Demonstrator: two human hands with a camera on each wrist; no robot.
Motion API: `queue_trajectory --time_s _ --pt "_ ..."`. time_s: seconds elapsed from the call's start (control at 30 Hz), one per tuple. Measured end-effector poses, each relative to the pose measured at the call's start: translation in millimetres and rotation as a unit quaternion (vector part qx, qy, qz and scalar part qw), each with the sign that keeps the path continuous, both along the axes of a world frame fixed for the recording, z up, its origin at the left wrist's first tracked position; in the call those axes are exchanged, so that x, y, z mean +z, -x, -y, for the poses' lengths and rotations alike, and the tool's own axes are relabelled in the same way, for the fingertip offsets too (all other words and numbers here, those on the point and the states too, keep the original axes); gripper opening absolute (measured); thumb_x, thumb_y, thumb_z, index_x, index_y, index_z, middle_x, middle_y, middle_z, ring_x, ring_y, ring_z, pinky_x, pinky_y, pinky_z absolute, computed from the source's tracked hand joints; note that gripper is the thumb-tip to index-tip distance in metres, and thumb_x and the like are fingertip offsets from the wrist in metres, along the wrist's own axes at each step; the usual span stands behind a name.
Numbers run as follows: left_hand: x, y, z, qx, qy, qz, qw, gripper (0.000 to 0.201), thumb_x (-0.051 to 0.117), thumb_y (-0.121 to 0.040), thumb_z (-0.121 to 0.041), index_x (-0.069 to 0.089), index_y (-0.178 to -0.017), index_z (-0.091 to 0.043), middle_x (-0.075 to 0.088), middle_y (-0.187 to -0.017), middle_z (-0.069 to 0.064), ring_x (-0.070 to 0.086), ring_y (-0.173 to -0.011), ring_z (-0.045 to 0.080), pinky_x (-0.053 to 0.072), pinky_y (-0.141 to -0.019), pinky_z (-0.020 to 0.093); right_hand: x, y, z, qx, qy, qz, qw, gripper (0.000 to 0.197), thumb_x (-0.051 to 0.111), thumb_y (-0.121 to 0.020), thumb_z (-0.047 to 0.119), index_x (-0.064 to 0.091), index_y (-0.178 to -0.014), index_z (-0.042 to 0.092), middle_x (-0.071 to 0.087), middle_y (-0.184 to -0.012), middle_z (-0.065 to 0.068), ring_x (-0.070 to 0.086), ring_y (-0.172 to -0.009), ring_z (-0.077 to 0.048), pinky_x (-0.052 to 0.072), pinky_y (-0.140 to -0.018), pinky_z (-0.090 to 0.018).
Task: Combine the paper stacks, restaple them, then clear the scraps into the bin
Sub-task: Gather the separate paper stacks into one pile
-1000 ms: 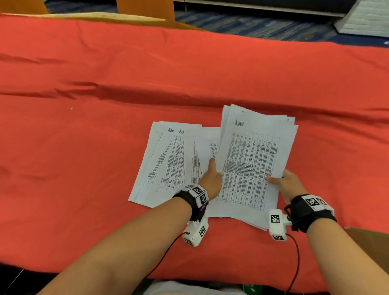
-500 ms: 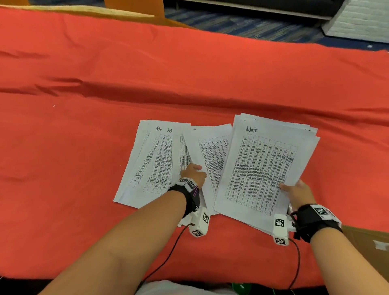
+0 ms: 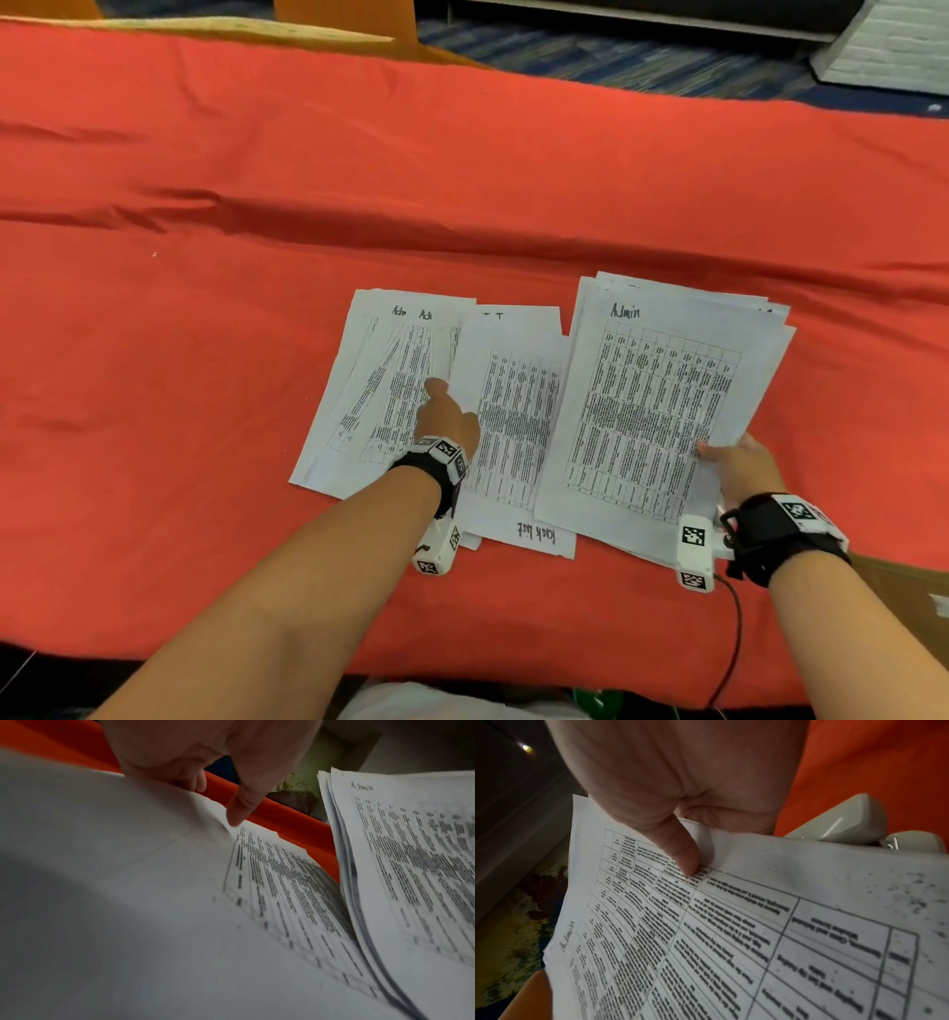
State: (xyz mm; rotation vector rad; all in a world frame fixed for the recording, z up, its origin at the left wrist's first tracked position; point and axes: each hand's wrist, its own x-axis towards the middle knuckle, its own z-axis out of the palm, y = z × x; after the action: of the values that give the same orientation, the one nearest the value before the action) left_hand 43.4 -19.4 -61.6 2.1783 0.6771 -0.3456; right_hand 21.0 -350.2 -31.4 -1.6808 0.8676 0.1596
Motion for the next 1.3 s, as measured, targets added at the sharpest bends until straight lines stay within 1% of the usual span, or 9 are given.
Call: queue_trajectory --time_s 0.1,0.17,0.3,0.67,0.83,0.93,1.0,1.17,1.3 --pt "-5 1 -3 -0.011 0.002 -0.041 0.999 0.065 0.057 -0.089 -0.01 0.018 -0.141 -0.007 0.056 -0.12 0.018 0.06 -0.099 0.03 0.051 -0.082 0.036 2 -1 -6 0.011 0.003 -0.004 1.0 0.042 0.054 -0.091 -0.003 0.053 -0.131 0.006 0.061 -0.12 -0.012 0.059 -0.106 -0.03 0.046 -0.093 -0.042" --pt "-7 1 -4 -0.068 -0.066 -0.077 0.993 0.06 0.059 -0.088 -0.012 0.028 -0.139 -0.002 0.048 -0.132 0.019 0.051 -0.118 0.031 0.047 -0.095 0.036 1 -1 -8 0.016 0.005 -0.007 1.0 0.041 0.054 -0.091 -0.004 0.052 -0.131 0.005 0.061 -0.117 -0.011 0.058 -0.104 -0.029 0.046 -0.093 -0.041" --pt "-12 4 -1 -0.108 -0.149 -0.053 0.981 0.05 0.062 -0.082 -0.004 0.042 -0.128 -0.003 0.033 -0.135 0.017 0.037 -0.124 0.028 0.044 -0.093 0.032 -3 -2 -8 0.03 0.022 -0.009 0.999 0.041 0.057 -0.089 -0.005 0.055 -0.129 0.003 0.061 -0.127 -0.015 0.059 -0.114 -0.032 0.044 -0.104 -0.046" --pt "-18 -1 -1 -0.107 -0.16 -0.067 0.979 0.054 0.065 -0.077 -0.004 0.044 -0.126 -0.005 0.03 -0.137 0.016 0.032 -0.127 0.03 0.043 -0.1 0.037 -16 -6 -16 0.052 -0.016 -0.011 0.998 0.031 0.058 -0.087 -0.005 0.063 -0.115 0.009 0.064 -0.123 -0.018 0.062 -0.11 -0.036 0.045 -0.101 -0.055" --pt "-15 -2 -3 -0.118 -0.17 -0.069 0.976 0.053 0.066 -0.077 -0.006 0.045 -0.125 -0.006 0.033 -0.132 0.016 0.036 -0.122 0.029 0.045 -0.096 0.035 -17 -5 -19 0.08 -0.008 -0.024 0.996 0.032 0.06 -0.086 0.0 0.063 -0.091 0.031 0.066 -0.123 -0.013 0.062 -0.111 -0.033 0.046 -0.101 -0.054" --pt "-10 1 -1 -0.126 -0.184 -0.053 0.973 0.054 0.069 -0.075 -0.007 0.046 -0.124 -0.006 0.034 -0.13 0.015 0.039 -0.119 0.028 0.047 -0.092 0.033 -16 -4 -21 0.094 -0.003 -0.032 0.995 0.031 0.061 -0.086 0.001 0.064 -0.096 0.03 0.066 -0.123 -0.011 0.062 -0.111 -0.032 0.045 -0.102 -0.054" --pt "-7 3 0 -0.134 -0.182 -0.037 0.973 0.057 0.07 -0.075 -0.005 0.045 -0.126 -0.005 0.033 -0.131 0.016 0.04 -0.118 0.028 0.047 -0.091 0.032 -15 -4 -23 0.099 -0.002 -0.034 0.994 0.034 0.06 -0.087 0.001 0.064 -0.114 0.02 0.065 -0.124 -0.011 0.062 -0.112 -0.032 0.044 -0.103 -0.054" --pt "4 10 2 -0.078 -0.026 0.052 0.995 0.066 0.051 -0.077 0.017 0.027 -0.133 -0.008 0.034 -0.13 0.014 0.049 -0.086 0.02 0.049 -0.071 0.03 -15 -5 -29 0.096 0.002 -0.034 0.995 0.042 0.058 -0.088 -0.001 0.056 -0.128 0.009 0.064 -0.125 -0.013 0.061 -0.113 -0.032 0.044 -0.103 -0.052" --pt "11 9 -2 0.047 0.104 0.033 0.993 0.06 0.041 -0.088 0.006 0.021 -0.14 -0.016 0.056 -0.107 0.013 0.058 -0.076 0.023 0.048 -0.061 0.029 -15 -9 -33 0.086 -0.025 -0.023 0.996 0.045 0.056 -0.088 -0.006 0.056 -0.13 0.008 0.063 -0.125 -0.014 0.06 -0.113 -0.033 0.043 -0.104 -0.052"
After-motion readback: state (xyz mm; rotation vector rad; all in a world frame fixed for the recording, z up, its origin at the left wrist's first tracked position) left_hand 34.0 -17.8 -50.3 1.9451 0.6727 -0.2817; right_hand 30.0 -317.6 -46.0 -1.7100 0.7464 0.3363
